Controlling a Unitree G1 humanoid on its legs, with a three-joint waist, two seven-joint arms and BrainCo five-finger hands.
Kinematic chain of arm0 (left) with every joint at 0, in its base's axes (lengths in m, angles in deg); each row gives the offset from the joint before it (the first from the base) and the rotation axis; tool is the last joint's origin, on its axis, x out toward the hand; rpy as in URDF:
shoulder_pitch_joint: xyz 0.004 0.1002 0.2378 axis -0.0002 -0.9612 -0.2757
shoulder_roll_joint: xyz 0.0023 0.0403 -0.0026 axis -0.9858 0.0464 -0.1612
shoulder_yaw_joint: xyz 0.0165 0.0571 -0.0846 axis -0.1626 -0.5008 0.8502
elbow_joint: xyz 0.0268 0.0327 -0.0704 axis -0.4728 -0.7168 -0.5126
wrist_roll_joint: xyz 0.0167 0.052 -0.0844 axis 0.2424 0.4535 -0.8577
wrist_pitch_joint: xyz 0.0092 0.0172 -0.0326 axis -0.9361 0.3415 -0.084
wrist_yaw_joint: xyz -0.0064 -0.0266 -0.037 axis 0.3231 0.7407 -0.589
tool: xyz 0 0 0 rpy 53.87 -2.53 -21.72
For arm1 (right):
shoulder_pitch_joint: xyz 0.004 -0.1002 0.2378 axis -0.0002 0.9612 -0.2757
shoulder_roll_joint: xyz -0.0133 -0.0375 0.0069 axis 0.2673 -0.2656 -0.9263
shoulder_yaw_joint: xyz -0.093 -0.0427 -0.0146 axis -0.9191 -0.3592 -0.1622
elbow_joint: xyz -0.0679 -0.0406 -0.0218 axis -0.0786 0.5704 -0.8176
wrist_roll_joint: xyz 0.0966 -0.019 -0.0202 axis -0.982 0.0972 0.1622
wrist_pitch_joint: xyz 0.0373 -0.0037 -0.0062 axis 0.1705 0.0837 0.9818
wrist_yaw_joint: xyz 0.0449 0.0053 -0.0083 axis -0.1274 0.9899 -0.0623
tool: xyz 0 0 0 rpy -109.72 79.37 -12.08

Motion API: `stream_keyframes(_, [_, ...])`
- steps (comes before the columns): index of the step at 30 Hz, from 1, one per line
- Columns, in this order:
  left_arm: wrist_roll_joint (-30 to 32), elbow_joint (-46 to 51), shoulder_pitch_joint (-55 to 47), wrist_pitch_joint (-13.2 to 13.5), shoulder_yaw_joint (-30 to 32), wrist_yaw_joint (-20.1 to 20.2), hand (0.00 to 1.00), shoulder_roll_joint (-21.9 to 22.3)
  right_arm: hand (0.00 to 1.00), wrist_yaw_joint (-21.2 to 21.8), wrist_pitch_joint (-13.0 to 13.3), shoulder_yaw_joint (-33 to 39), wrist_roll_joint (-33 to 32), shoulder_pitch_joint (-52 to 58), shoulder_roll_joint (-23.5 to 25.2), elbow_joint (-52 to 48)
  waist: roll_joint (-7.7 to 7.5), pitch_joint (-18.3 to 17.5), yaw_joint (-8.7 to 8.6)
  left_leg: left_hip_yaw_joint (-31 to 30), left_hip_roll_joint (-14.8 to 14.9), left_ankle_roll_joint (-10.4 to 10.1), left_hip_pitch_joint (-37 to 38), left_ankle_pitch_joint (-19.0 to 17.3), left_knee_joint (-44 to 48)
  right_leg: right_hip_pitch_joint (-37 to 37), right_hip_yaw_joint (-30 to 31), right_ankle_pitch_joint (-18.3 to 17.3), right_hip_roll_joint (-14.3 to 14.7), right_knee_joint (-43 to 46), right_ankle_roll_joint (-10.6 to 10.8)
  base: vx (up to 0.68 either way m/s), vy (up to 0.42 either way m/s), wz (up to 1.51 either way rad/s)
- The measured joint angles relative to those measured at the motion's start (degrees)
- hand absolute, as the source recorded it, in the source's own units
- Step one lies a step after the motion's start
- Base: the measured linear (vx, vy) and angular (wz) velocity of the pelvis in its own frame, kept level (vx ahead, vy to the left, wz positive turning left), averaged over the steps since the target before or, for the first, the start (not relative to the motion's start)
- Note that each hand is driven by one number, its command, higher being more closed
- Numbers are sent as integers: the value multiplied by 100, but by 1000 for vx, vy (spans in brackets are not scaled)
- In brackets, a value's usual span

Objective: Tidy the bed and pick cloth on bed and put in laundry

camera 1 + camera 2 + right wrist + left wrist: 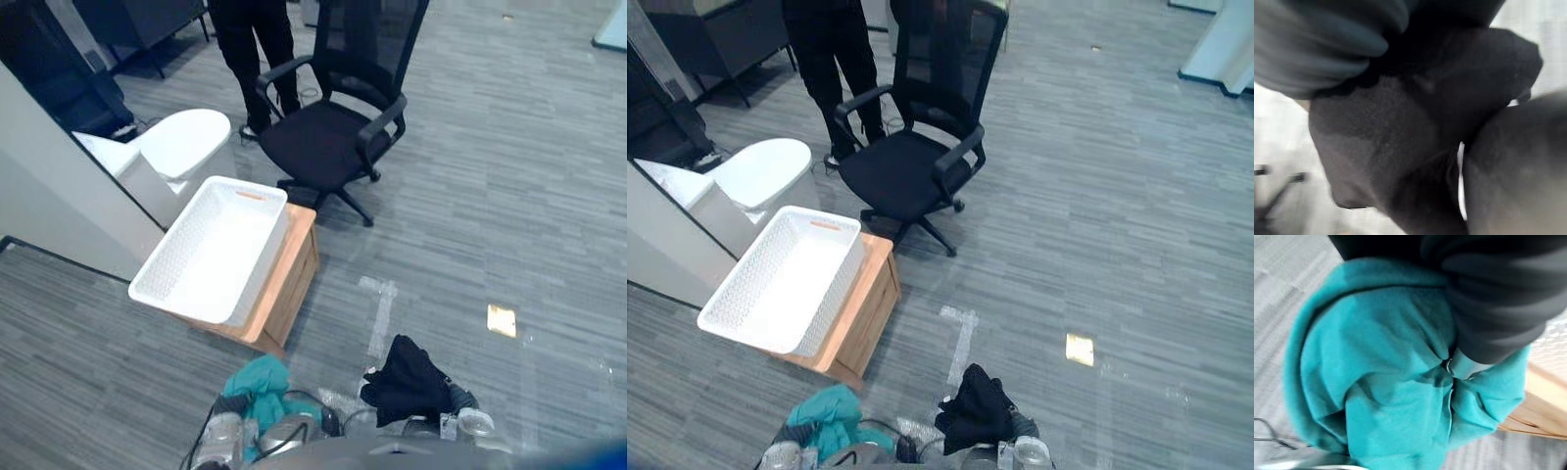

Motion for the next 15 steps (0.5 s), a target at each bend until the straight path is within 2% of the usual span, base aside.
stream_keyframes(1, [29, 1, -9, 2, -1, 1, 100, 9, 100, 0, 14, 8, -2, -10, -8, -9, 12, 3, -4, -82, 62, -8, 86, -5, -12, -111, -45, -134, 32, -215, 28, 273, -79, 88])
stream_keyframes(3, [80, 5, -26, 11, 5, -2, 100, 63, 100, -6, 28, 27, 0, -78, -35, -15, 126, 52, -5, -319, 364, -198, 323, -115, -18, -380, -43, -362, 256, -1408, 29, 299, -143, 86])
stream_keyframes(4, [83, 27, -86, 46, 12, -1, 100, 63, 100, -13, 38, -14, -1, -103, -20, -1, 120, 47, -4, -468, 546, -361, 362, -214, -21, -445, 191, -285, 452, -2699, 122, 241, -187, 74])
stream_keyframes(5, [83, 33, -100, 66, 13, -1, 100, 50, 100, -14, 37, -31, -2, -115, -15, 13, 106, 41, -5, -522, 593, -443, 364, -269, -23, -455, 310, -192, 519, -3288, 161, 221, -221, 64])
stream_keyframes(6, [84, 35, -81, 76, 18, -1, 100, 36, 100, -15, 35, -39, -2, -121, -8, 22, 76, 39, -8, -593, 627, -520, 360, -326, -25, -481, 463, -27, 555, -3841, 142, 280, -320, 51])
stream_keyframes(7, [79, 37, -59, 98, 80, -4, 100, 9, 100, -17, 32, -43, -13, -170, 1, 60, -44, 71, -16, -742, 675, -671, 371, -523, 0, -553, 852, 457, 565, -4980, 156, 292, -367, 45])
stream_keyframes(8, [79, 32, -57, 103, 116, -8, 100, 8, 100, -15, 25, -42, -30, -185, 3, 73, -63, 84, -12, -802, 713, -758, 382, -602, 13, -544, 957, 871, 578, -5113, 226, 363, -478, 57])
stream_keyframes(9, [83, 23, -32, 107, 202, -12, 100, 53, 100, -9, 13, -29, -60, -207, -20, 81, 30, 72, -37, -893, 903, -911, 384, -720, 14, -467, 930, 1226, 771, -5093, 160, 361, -395, 45])
stream_keyframes(10, [81, 27, -44, 164, 331, -2, 100, 223, 100, -22, 16, 7, -75, -294, -127, 103, 262, 141, 0, -775, 1112, -1027, 385, -716, 96, -669, 875, 765, 962, -4474, -17, 354, -356, 43])
stream_keyframes(13, [71, 26, -116, 175, 658, -9, 100, 350, 100, -14, 14, 2, -81, -312, -118, 82, 305, 126, -49, -730, 1296, -1155, 628, -573, 108, -716, 672, 103, 983, -3623, -172, 282, -218, 32])
stream_keyframes(15, [46, 76, -165, 232, 986, -10, 100, 452, 100, 16, 7, -85, -43, -243, -92, 108, 325, 61, -3, -761, 1471, -1116, 396, -545, 917, -360, 339, -242, 1012, -3558, -298, 346, -219, 68])
